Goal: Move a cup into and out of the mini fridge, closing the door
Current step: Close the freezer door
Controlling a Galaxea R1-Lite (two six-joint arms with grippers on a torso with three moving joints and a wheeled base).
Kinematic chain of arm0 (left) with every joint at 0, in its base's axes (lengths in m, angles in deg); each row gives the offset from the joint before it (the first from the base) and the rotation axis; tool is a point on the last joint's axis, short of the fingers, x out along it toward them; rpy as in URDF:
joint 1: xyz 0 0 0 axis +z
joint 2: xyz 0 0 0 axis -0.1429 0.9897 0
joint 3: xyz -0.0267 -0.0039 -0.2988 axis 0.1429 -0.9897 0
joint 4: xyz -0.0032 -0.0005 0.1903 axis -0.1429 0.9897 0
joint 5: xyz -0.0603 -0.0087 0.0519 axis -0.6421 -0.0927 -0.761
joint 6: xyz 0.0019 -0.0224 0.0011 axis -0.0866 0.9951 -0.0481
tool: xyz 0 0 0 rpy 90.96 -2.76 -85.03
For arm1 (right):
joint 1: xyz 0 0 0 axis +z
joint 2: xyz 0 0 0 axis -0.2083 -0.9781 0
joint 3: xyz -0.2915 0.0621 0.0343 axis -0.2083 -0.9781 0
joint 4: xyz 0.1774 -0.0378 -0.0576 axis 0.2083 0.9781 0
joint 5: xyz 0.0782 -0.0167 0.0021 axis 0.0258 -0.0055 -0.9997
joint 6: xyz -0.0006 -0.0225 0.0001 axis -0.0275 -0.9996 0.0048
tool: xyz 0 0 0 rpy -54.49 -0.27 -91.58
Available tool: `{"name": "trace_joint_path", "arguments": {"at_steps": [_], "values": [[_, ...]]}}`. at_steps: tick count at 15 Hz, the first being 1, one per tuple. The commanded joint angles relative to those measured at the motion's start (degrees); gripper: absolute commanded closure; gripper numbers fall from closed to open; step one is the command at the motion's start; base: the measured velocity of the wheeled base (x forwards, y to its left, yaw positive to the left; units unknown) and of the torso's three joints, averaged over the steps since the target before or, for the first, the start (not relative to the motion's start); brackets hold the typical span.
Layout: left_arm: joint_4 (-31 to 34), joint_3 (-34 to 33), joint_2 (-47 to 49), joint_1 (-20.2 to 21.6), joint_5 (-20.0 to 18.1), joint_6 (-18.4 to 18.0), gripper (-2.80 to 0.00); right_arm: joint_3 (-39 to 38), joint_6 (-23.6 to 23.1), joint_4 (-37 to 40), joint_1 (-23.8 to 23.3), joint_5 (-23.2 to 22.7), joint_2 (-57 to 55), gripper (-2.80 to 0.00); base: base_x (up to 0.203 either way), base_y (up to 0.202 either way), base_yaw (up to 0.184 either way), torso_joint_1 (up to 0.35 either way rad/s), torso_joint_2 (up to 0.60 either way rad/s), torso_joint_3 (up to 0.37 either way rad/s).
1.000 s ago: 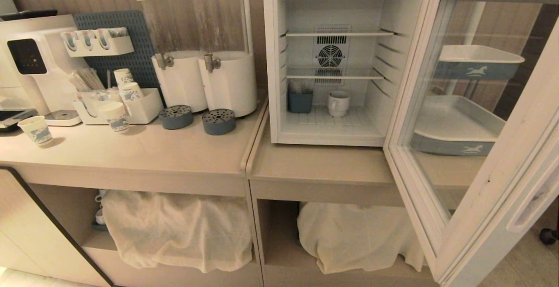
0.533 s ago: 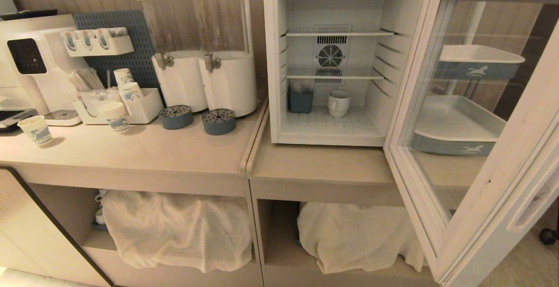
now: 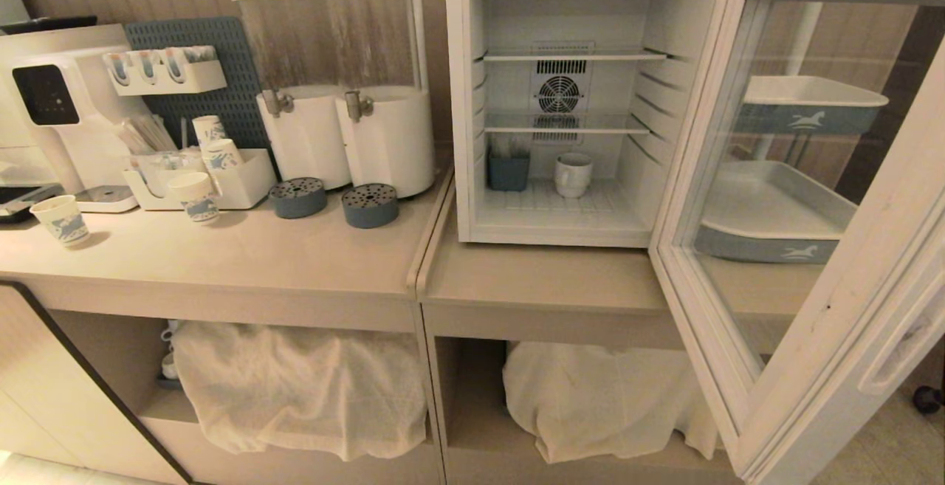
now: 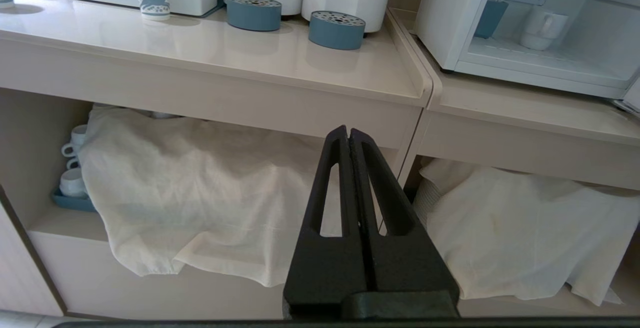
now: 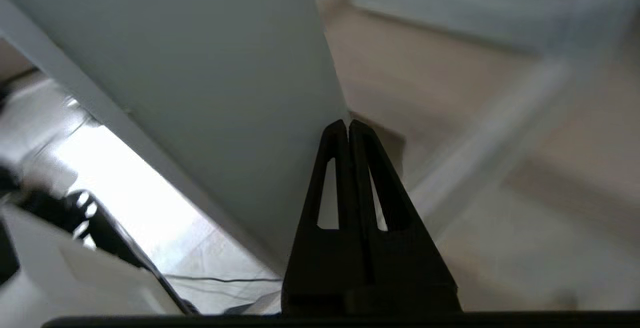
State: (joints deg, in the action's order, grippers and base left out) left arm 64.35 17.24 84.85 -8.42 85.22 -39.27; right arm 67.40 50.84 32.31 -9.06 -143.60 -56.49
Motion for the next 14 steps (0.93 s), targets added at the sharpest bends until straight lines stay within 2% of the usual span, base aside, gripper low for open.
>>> {"name": "trace_joint_path", "arguments": {"at_steps": [1,3,5,8,11,14], "values": [[-0.05,-2.29,-0.26,0.03,0.00,0.09,0.00,1.07,-0.87,-3.92,1.12,-4.00,-6.99,0.00,0.000,0.000,0.000,0.000,0.00,0.000],[-0.05,-2.29,-0.26,0.03,0.00,0.09,0.00,3.55,-1.01,-4.67,5.56,-2.99,-9.85,0.00,0.000,0.000,0.000,0.000,0.00,0.000],[-0.05,-2.29,-0.26,0.03,0.00,0.09,0.00,5.17,-0.97,-4.77,10.36,1.15,-11.45,0.00,0.000,0.000,0.000,0.000,0.00,0.000],[-0.05,-2.29,-0.26,0.03,0.00,0.09,0.00,8.58,-0.68,-4.75,20.24,11.81,-14.72,0.00,0.000,0.000,0.000,0.000,0.00,0.000],[-0.05,-2.29,-0.26,0.03,0.00,0.01,0.00,14.22,0.96,-5.47,29.33,26.23,-20.34,0.00,0.000,0.000,0.000,0.000,0.00,0.000],[-0.05,-2.29,-0.26,0.03,0.00,0.09,0.00,19.66,6.19,-13.17,35.04,37.56,-27.58,0.00,0.000,0.000,0.000,0.000,0.00,0.000]]}}
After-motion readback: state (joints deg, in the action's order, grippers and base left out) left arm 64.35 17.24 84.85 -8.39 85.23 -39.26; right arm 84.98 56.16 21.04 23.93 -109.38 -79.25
